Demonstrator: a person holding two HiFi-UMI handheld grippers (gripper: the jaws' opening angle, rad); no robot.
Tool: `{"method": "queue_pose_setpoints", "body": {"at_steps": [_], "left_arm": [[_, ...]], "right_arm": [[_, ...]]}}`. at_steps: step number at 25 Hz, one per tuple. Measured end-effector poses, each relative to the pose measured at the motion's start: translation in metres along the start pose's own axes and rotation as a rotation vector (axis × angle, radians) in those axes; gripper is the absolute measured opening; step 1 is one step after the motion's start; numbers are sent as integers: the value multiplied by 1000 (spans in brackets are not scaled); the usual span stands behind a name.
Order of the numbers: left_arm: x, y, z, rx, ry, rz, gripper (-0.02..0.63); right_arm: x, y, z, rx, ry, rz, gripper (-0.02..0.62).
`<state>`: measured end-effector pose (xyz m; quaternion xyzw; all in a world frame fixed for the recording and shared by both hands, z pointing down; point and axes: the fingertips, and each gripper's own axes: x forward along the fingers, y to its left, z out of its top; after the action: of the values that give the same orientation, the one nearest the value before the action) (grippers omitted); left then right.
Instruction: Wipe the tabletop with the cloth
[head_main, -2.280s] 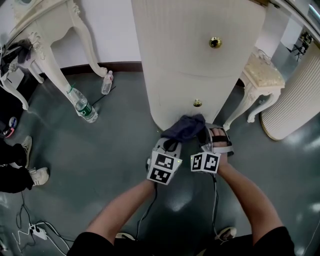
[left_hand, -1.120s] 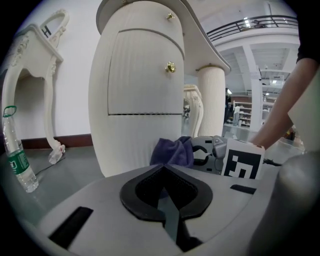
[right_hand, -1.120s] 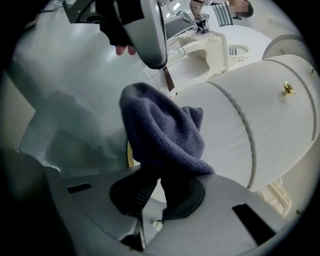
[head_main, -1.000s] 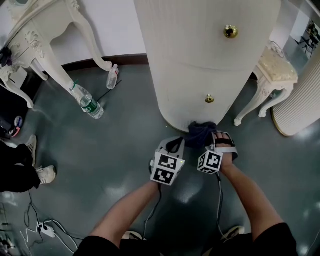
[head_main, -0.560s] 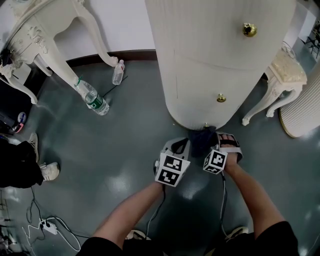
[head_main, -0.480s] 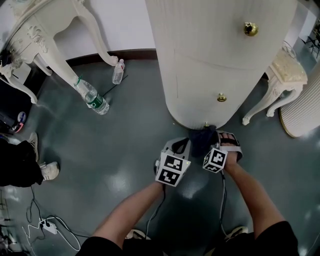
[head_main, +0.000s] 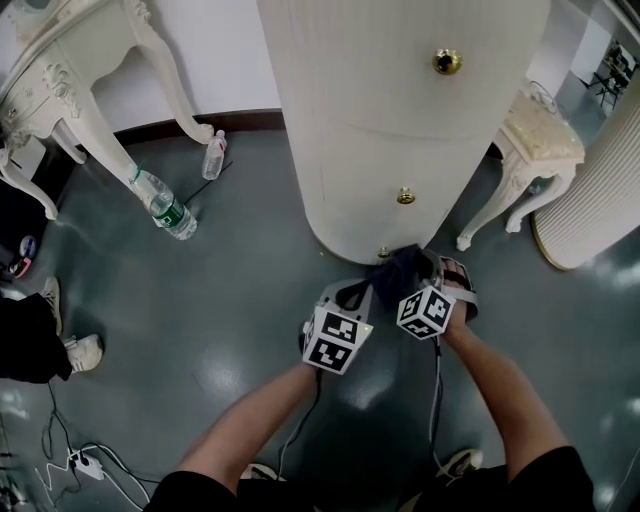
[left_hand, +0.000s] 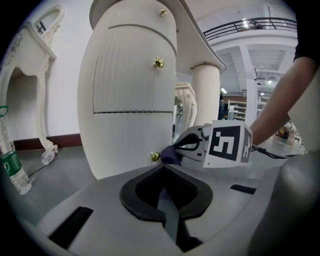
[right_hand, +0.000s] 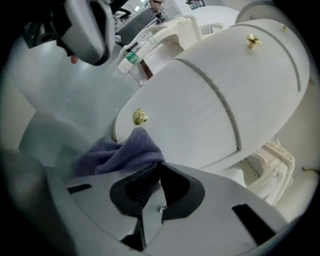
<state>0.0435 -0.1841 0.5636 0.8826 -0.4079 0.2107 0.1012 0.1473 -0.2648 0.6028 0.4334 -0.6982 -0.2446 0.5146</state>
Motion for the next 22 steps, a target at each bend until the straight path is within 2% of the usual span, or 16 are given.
{"method": "queue_pose_setpoints", "body": {"at_steps": [3,13,16,22], "left_arm": [[1,-8,17,6,-28,-10,8],[4,-34,35,58,-40,-47,8],[4,-39,44,67,-60,-55,8],[0,-34,61,52,-100,-35,8]], "right_arm": [[-13,-30,-1,127,-27,-40,21],[-63,-104,16,470,-245,-105,21],[-78,-121,27,509,-304,-136,21],[-98,-149,48,539,-355,-183,21]]}}
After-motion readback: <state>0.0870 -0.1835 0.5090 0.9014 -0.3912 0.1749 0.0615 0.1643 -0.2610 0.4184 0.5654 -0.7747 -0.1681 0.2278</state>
